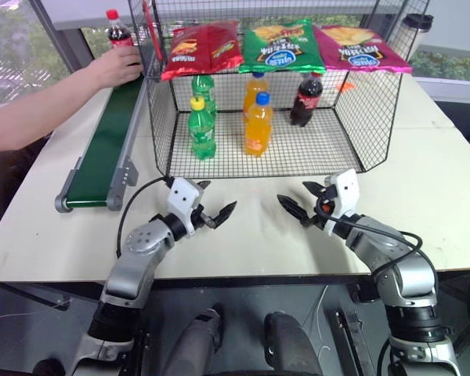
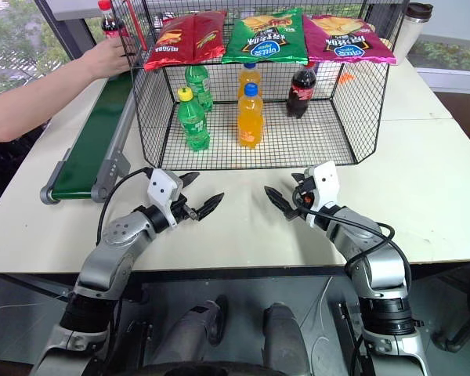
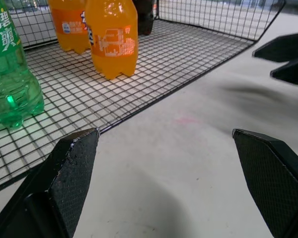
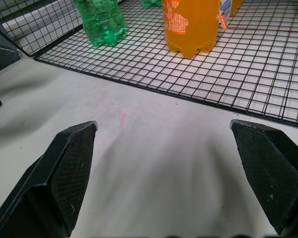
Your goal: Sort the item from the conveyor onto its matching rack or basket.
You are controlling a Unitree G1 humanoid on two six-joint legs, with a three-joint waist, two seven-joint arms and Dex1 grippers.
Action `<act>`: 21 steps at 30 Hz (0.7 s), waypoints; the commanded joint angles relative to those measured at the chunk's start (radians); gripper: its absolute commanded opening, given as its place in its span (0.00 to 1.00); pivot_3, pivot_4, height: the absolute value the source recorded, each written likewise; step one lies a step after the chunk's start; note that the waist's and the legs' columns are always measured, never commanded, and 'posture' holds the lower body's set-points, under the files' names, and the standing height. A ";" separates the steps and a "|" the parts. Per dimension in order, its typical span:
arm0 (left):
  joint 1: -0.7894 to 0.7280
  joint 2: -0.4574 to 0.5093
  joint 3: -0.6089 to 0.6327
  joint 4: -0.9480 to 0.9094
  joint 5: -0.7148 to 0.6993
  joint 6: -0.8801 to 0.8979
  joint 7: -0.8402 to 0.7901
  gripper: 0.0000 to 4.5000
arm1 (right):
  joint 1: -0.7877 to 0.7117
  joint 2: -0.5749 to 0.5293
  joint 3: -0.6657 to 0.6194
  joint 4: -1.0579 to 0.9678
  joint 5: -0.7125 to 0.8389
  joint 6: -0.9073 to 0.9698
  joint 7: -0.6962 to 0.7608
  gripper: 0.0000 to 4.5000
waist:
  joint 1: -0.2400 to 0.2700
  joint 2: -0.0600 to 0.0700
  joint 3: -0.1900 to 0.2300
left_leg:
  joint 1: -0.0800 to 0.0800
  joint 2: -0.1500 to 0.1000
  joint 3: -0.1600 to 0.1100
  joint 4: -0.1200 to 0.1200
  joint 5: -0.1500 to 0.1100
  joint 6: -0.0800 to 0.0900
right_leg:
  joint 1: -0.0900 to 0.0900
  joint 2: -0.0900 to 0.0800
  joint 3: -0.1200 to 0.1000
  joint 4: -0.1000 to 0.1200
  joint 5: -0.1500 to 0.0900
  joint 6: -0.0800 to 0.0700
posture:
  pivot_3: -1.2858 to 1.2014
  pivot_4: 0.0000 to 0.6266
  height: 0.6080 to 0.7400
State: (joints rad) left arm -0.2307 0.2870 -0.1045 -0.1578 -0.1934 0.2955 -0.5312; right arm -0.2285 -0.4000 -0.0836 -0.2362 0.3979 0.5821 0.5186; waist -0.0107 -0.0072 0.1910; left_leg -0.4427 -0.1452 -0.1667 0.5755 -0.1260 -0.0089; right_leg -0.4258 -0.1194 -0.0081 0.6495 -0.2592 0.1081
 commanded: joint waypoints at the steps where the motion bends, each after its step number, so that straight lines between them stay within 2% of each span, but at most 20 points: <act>1: -0.016 0.007 0.007 -0.022 0.010 -0.017 0.007 1.00 | -0.022 -0.011 -0.006 -0.065 0.027 -0.006 0.018 0.99 | 0.000 0.000 0.000 | 0.000 0.000 0.000 0.000 0.000 0.000 | 0.000 0.000 0.000 0.000 0.000 0.000 | 0.52 0.24 0.98; 6: -0.017 0.049 0.011 -0.101 -0.031 0.066 -0.036 1.00 | -0.039 -0.029 0.001 -0.099 0.059 0.031 0.050 0.99 | -0.001 0.000 0.000 | 0.000 0.000 0.000 0.000 0.000 0.000 | 0.000 0.000 0.000 0.000 0.000 0.000 | 0.52 0.24 0.98; 10: -0.021 0.090 0.069 -0.187 -0.077 0.122 -0.033 1.00 | -0.057 -0.045 0.013 -0.141 0.092 0.064 0.082 0.99 | -0.001 0.000 0.000 | 0.000 0.000 0.000 0.000 0.000 0.000 | 0.000 0.000 0.000 0.000 0.000 0.000 | 0.52 0.24 0.98; 21: -0.076 0.031 0.461 -0.245 -0.228 0.257 0.282 1.00 | -0.107 -0.033 0.049 -0.198 0.146 0.021 0.140 0.99 | 0.000 -0.001 0.000 | 0.000 0.001 0.000 0.000 0.000 0.000 | 0.000 0.000 0.000 -0.002 0.000 0.000 | 0.52 0.24 0.98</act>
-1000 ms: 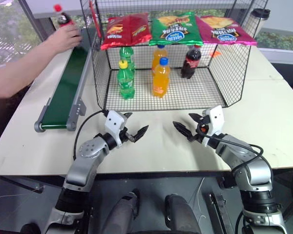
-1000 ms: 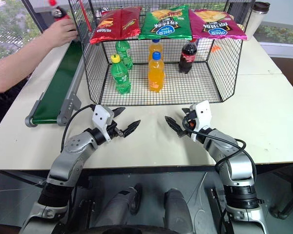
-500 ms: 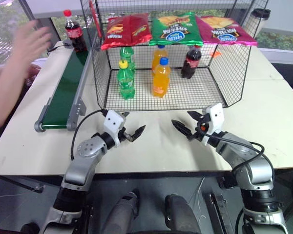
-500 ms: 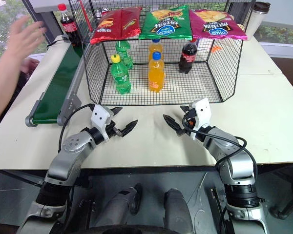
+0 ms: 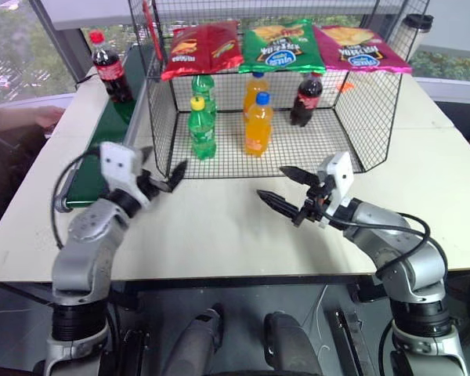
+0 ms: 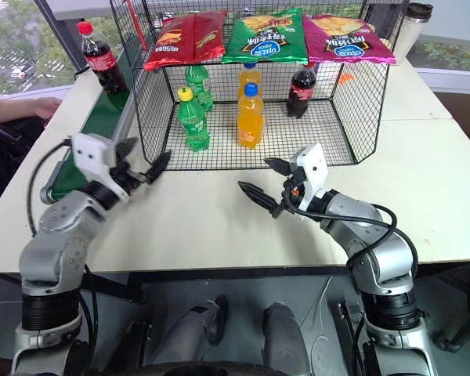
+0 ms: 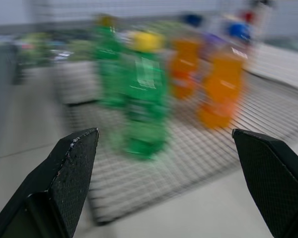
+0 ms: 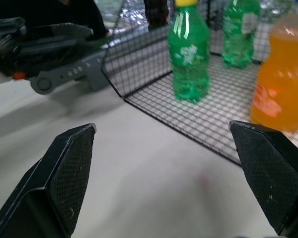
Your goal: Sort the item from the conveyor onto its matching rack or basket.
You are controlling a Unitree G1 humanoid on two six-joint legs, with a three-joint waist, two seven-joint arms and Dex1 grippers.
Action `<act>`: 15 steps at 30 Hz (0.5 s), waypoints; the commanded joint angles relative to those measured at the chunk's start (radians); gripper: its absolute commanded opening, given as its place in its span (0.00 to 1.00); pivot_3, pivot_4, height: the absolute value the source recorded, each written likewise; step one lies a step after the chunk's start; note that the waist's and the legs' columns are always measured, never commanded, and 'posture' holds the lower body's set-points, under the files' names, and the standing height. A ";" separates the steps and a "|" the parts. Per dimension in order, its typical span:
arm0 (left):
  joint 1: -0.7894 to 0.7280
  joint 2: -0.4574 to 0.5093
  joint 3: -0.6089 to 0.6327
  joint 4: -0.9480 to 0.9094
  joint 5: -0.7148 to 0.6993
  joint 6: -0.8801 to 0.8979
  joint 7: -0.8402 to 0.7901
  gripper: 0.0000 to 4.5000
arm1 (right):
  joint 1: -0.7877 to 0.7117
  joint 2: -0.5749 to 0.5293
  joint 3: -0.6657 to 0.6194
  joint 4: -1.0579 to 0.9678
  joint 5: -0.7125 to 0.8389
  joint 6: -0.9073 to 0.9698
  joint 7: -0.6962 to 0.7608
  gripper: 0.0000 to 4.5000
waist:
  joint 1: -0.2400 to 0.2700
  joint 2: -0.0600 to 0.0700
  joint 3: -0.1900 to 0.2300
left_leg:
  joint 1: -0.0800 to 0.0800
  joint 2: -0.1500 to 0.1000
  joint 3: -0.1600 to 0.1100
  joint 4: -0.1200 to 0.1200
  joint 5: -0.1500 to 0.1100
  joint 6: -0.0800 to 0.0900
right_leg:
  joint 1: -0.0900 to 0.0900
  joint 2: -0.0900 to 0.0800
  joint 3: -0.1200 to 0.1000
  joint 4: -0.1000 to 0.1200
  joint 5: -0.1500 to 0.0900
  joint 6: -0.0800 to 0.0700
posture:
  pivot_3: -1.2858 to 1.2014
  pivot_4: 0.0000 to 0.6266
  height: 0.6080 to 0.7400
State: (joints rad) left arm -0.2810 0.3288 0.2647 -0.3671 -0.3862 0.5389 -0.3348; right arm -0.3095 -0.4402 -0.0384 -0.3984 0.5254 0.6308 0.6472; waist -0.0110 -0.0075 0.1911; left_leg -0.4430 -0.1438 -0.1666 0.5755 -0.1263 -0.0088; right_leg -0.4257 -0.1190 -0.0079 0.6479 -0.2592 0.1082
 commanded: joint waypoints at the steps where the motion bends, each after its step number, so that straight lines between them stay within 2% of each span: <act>1: -0.033 -0.015 0.115 -0.034 -0.039 0.018 0.114 1.00 | -0.030 0.007 0.007 -0.030 0.018 -0.031 0.015 0.99 | 0.000 0.000 0.000 | 0.000 0.000 0.000 0.000 0.000 0.000 | 0.000 0.000 0.000 0.000 0.000 0.000 | 0.52 0.24 0.98; 7: -0.028 -0.010 0.227 0.040 0.020 -0.047 0.259 1.00 | -0.059 0.003 0.027 0.007 0.018 -0.054 0.048 0.99 | 0.001 -0.001 0.000 | 0.000 0.000 0.001 0.000 0.000 0.000 | 0.000 0.000 0.000 0.000 0.001 0.001 | 0.52 0.24 0.98; 15: 0.019 0.035 0.252 0.140 0.068 -0.126 0.277 1.00 | -0.074 -0.004 0.056 -0.029 0.039 -0.065 0.106 0.99 | 0.003 -0.001 0.000 | 0.000 0.000 0.001 0.000 0.000 0.000 | 0.000 0.000 0.000 -0.001 0.004 -0.003 | 0.52 0.24 0.98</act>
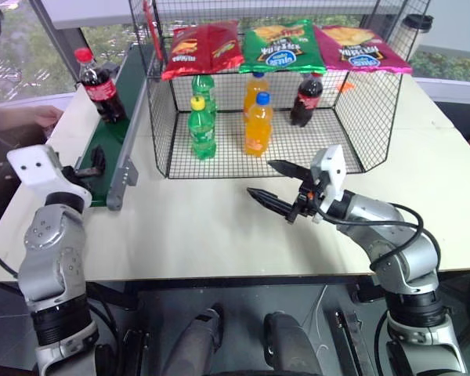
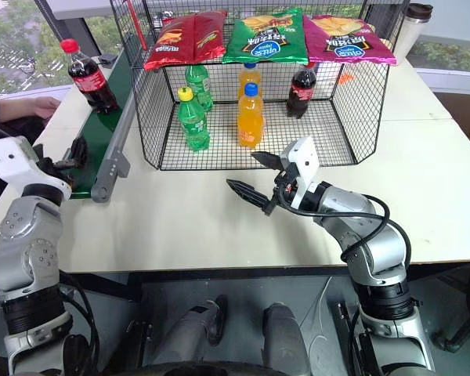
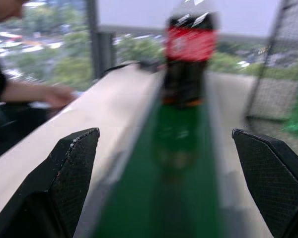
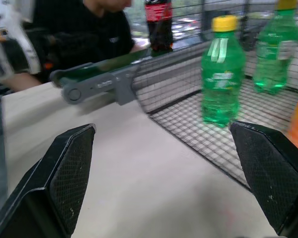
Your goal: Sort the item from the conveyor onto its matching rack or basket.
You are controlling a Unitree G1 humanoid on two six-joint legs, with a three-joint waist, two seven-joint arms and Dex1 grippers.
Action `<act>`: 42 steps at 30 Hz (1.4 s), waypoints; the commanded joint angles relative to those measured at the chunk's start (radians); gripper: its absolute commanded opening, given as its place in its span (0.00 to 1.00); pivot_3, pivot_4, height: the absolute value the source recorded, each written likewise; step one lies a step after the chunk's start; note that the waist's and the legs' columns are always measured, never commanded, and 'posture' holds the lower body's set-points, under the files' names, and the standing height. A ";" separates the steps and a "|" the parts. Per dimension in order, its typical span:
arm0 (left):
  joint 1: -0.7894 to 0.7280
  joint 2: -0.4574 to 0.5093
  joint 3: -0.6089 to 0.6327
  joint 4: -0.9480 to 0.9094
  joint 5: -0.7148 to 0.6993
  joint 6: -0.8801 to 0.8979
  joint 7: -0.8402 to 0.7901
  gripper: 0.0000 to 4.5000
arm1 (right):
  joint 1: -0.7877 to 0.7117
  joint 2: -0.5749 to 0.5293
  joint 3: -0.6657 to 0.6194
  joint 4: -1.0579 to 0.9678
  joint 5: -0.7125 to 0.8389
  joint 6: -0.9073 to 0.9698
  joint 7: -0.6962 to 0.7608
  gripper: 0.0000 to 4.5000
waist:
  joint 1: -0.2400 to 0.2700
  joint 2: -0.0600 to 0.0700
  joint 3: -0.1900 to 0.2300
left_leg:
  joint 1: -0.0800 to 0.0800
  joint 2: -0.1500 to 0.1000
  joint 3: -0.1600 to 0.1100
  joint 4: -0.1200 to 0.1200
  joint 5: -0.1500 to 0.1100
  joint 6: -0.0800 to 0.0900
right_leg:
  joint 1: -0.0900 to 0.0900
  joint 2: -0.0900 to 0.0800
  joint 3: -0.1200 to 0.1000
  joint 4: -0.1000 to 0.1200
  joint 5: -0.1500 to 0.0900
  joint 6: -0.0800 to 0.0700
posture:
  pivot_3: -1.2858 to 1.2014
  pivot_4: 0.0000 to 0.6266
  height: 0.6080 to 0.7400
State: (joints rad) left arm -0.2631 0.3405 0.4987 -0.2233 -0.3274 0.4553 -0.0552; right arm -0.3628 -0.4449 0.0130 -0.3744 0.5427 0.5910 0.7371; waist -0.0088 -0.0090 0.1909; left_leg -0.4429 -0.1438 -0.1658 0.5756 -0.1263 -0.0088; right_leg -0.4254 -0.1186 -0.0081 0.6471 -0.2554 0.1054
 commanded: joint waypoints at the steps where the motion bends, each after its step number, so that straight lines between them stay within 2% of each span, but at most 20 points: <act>1: 0.002 0.026 0.016 0.002 0.008 -0.047 -0.006 1.00 | -0.023 0.001 0.009 -0.055 0.018 -0.031 0.019 0.99 | 0.001 0.000 0.000 | 0.000 0.000 0.000 0.000 0.000 0.000 | 0.000 0.000 0.000 0.000 0.000 0.000 | 0.52 0.24 0.98; 11: -0.010 0.039 -0.032 0.039 0.003 -0.062 -0.058 1.00 | -0.031 0.000 0.050 -0.069 -0.025 -0.068 0.010 0.99 | -0.002 0.000 0.000 | 0.000 0.000 0.000 0.000 0.000 0.000 | 0.000 0.000 0.000 0.000 0.000 0.000 | 0.52 0.24 0.98; 29: 0.014 0.041 -0.075 0.081 0.060 -0.104 -0.054 1.00 | -0.035 -0.012 0.032 -0.057 -0.021 -0.064 -0.019 0.99 | -0.002 0.000 0.000 | 0.000 0.000 0.000 0.000 0.000 0.000 | 0.000 0.000 0.000 0.000 0.000 0.000 | 0.52 0.24 0.98; 31: 0.014 0.032 -0.074 0.077 0.040 -0.120 -0.073 0.88 | -0.029 -0.014 0.031 -0.049 -0.027 -0.073 -0.016 1.00 | 0.000 0.000 0.000 | 0.000 0.000 0.000 0.000 0.000 0.000 | 0.000 0.000 0.000 0.000 0.000 0.000 | 0.52 0.24 0.98; 33: 0.005 0.022 -0.066 0.057 -0.010 -0.107 -0.101 0.70 | -0.021 -0.016 0.029 -0.043 -0.032 -0.083 -0.014 1.00 | 0.002 0.000 0.000 | 0.000 0.000 0.000 0.000 0.000 0.000 | 0.000 0.000 0.000 0.000 0.000 0.000 | 0.52 0.24 0.98; 34: -0.005 0.013 -0.052 0.048 -0.034 -0.091 -0.091 0.67 | -0.018 -0.017 0.029 -0.042 -0.033 -0.086 -0.013 1.00 | 0.003 -0.001 0.000 | 0.000 0.000 0.000 0.000 0.000 0.000 | 0.000 0.000 0.000 0.000 0.000 0.000 | 0.52 0.24 0.98; 39: -0.064 0.043 -0.009 0.053 -0.121 -0.047 -0.099 0.67 | -0.015 -0.001 0.005 -0.056 0.013 -0.057 -0.033 1.00 | -0.001 -0.002 0.000 | -0.001 0.000 -0.001 0.000 0.000 0.000 | -0.001 0.000 0.000 0.000 0.000 0.001 | 0.52 0.24 0.98; 42: -0.097 0.096 -0.032 0.064 -0.161 -0.012 -0.175 0.67 | -0.018 -0.014 0.008 -0.059 0.003 -0.061 -0.029 1.00 | -0.003 -0.002 0.001 | -0.001 0.000 0.000 0.000 0.000 0.000 | -0.001 0.000 0.000 0.000 0.000 0.001 | 0.52 0.24 0.98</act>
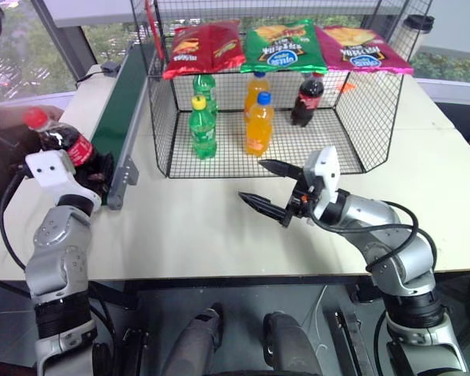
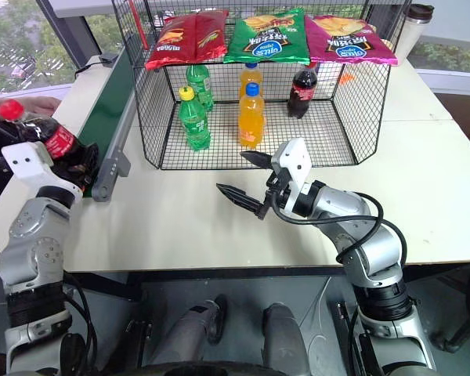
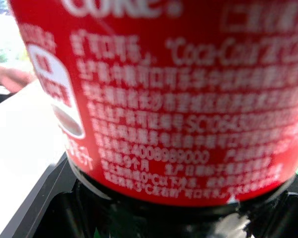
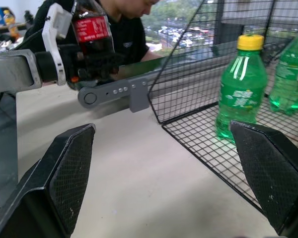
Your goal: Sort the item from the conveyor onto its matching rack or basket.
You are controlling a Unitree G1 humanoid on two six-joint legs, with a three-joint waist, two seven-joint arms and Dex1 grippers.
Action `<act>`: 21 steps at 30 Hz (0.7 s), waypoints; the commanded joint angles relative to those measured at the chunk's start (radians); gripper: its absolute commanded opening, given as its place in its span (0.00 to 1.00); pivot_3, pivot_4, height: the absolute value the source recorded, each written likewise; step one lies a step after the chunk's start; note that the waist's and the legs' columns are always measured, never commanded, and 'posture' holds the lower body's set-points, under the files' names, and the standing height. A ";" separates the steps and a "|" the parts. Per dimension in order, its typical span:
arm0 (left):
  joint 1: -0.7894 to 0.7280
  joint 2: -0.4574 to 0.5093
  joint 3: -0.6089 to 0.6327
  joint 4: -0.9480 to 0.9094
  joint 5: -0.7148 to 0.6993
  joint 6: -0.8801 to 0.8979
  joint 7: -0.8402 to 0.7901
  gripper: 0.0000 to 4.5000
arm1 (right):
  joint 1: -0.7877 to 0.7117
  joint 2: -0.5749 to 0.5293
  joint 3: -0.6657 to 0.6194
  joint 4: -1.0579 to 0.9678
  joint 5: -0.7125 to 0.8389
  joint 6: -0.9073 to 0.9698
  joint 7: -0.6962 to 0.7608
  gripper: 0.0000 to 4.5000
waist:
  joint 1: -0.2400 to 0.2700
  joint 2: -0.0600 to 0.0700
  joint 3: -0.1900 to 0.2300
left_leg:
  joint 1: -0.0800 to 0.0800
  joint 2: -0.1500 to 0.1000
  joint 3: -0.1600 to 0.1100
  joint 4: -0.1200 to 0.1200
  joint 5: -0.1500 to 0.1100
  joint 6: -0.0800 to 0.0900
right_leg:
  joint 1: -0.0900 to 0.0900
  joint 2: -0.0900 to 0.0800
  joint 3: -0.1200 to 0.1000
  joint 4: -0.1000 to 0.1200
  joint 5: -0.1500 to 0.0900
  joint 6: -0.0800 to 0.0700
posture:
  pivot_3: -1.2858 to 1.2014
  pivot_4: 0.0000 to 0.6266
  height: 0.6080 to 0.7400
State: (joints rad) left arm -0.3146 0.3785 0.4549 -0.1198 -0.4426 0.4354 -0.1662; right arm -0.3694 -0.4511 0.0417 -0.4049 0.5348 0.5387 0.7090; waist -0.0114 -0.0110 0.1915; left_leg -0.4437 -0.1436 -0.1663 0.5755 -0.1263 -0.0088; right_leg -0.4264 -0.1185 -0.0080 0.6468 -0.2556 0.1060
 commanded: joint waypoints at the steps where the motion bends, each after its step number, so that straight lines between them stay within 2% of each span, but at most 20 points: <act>1: -0.053 0.080 -0.011 -0.040 -0.054 0.019 -0.105 0.67 | -0.013 -0.010 -0.025 -0.030 0.015 -0.006 -0.001 1.00 | -0.001 0.000 0.000 | 0.000 0.000 0.000 0.000 0.000 0.000 | 0.000 0.000 0.000 0.000 0.000 0.000 | 0.52 0.24 0.98; 6: -0.084 0.134 -0.105 -0.048 -0.093 0.060 -0.256 0.67 | -0.029 -0.002 -0.055 -0.034 0.043 0.016 -0.018 1.00 | 0.002 0.000 0.000 | 0.000 0.000 0.000 0.000 0.000 0.000 | 0.000 0.000 0.000 0.000 0.001 -0.001 | 0.52 0.24 0.98; 9: -0.109 0.139 -0.226 -0.038 -0.038 0.008 -0.347 0.67 | -0.058 0.017 -0.084 -0.032 0.087 0.038 -0.047 1.00 | 0.002 -0.001 0.000 | 0.000 0.000 0.000 0.000 0.000 0.000 | 0.000 0.000 0.000 0.000 0.001 -0.001 | 0.52 0.24 0.98; 15: -0.162 0.109 -0.459 0.006 0.038 -0.089 -0.553 0.67 | -0.101 0.016 -0.105 -0.048 0.136 0.083 -0.078 1.00 | 0.000 -0.001 0.000 | 0.000 0.000 0.001 -0.001 0.000 0.000 | 0.000 0.000 0.000 -0.002 0.001 -0.002 | 0.52 0.24 0.98; 21: -0.243 0.034 -0.595 0.108 0.103 -0.200 -0.673 0.67 | -0.118 0.001 -0.097 -0.060 0.145 0.113 -0.083 1.00 | -0.001 0.000 0.001 | -0.001 0.000 0.001 -0.002 0.000 0.001 | -0.001 0.000 0.000 -0.002 0.001 -0.002 | 0.52 0.24 0.98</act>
State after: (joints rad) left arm -0.5192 0.4253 -0.1252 -0.0047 -0.3516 0.2967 -0.8051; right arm -0.4572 -0.4449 -0.0483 -0.4130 0.6570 0.6507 0.6299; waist -0.0122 -0.0115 0.1921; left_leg -0.4446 -0.1436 -0.1650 0.5740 -0.1268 -0.0079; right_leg -0.4274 -0.1190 -0.0076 0.6448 -0.2546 0.1041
